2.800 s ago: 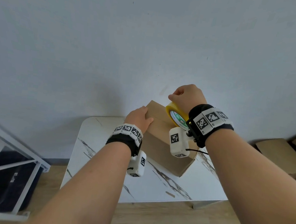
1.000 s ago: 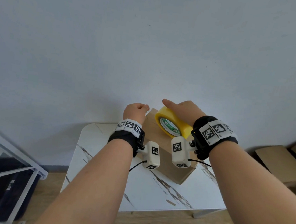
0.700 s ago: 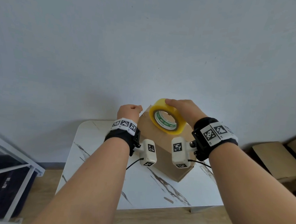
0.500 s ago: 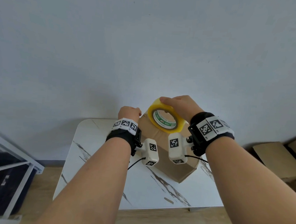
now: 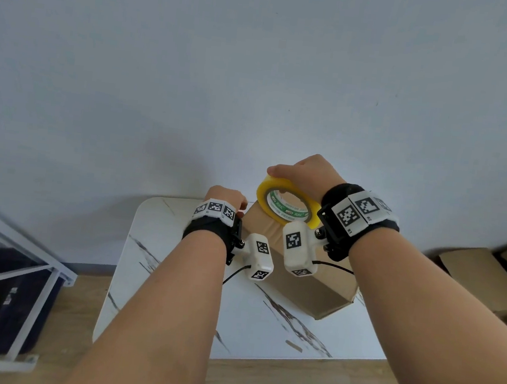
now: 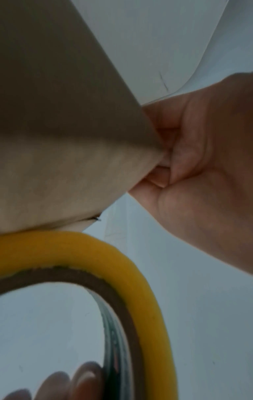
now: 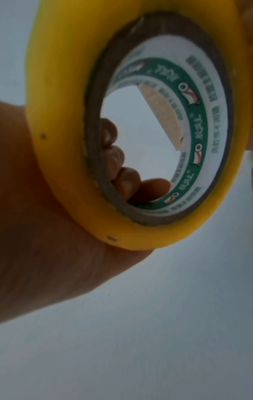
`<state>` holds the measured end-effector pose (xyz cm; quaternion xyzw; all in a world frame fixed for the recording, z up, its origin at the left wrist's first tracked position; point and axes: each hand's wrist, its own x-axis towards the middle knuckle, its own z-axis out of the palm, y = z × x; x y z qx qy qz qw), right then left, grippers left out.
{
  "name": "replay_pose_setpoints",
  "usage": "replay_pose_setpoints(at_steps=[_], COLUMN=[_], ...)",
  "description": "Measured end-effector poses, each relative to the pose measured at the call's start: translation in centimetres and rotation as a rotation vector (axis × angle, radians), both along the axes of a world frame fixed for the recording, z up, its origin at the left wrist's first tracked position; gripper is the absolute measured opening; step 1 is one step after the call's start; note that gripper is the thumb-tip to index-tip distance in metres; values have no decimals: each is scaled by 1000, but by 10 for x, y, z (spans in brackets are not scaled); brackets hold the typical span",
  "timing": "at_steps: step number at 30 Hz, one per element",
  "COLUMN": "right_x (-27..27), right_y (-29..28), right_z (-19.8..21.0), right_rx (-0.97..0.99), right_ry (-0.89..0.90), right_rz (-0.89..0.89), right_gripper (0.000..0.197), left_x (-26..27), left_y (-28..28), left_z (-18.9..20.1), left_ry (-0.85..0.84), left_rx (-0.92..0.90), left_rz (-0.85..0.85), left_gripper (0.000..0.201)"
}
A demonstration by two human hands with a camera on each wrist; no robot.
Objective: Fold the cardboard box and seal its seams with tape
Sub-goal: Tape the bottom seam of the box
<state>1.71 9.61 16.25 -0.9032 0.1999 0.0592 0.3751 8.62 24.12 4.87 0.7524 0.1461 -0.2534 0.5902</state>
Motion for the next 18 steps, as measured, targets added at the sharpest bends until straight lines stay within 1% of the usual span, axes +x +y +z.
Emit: replay_pose_setpoints(at_steps=[1, 2, 3, 6, 8, 10, 11, 12, 14, 16, 18], right_x=[1, 1, 1, 3, 4, 5, 6, 6, 6, 6, 6], right_y=[-1, -2, -3, -5, -6, -7, -7, -7, -7, -6, -6], right_z=[0, 0, 0, -2, -3, -3, -4, -4, -5, -6, -6], right_rx=[10, 19, 26, 28, 27, 30, 31, 33, 38, 37, 34], right_ry=[-6, -12, -16, -18, -19, -18, -19, -21, -24, -25, -24], right_rz=[-3, -5, -7, -16, -25, -37, -39, -39, -35, -29, -32], right_gripper=[43, 42, 42, 43, 44, 47, 47, 48, 48, 46, 44], left_x=[-4, -6, -12, -15, -16, -18, -19, -19, -23, -26, -19], left_y=[-1, -1, -2, -6, -9, -9, -7, -6, -3, -2, -4], left_z=[4, 3, 6, 1, 0, 1, 1, -3, -6, -7, -4], left_ry=[21, 0, 2, -62, -66, -77, -83, -106, -179, -175, -107], left_rx=[24, 61, 104, 228, 262, 300, 349, 408, 470, 483, 259], left_rz=[-11, -36, -43, -114, -128, -166, -237, -256, -303, -351, -183], left_gripper=[15, 10, 11, 22, 25, 22, 19, 18, 18, 21, 26])
